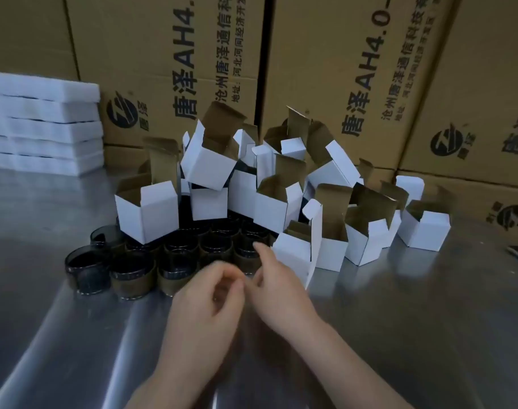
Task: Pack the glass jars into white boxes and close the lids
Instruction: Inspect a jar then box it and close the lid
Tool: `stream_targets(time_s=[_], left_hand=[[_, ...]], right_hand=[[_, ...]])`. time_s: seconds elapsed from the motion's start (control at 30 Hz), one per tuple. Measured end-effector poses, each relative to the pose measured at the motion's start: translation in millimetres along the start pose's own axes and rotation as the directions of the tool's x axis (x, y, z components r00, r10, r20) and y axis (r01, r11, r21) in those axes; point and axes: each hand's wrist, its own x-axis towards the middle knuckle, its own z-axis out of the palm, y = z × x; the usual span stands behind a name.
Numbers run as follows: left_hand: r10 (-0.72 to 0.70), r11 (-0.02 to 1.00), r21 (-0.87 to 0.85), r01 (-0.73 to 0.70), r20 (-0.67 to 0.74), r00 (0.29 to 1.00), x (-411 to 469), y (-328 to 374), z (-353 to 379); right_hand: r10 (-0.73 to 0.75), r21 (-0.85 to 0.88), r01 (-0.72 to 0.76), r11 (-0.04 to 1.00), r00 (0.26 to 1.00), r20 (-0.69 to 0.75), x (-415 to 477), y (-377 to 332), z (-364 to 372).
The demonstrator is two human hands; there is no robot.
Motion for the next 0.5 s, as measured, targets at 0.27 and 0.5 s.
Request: stream_targets(time_s=[0.27, 0.5], left_hand=[[-0.007, 0.987, 0.157, 0.018, -0.075, 0.997, 62, -8, 27], [-0.047, 0.983, 0.171, 0.061, -0.089, 0.995, 85, -21, 39]], right_hand=[[0.187, -0.301, -0.193, 0.934, 0.981, -0.05, 58, 10, 13], [0.115, -0.233, -0.138, 0.963, 0.988, -0.107, 54, 17, 9]])
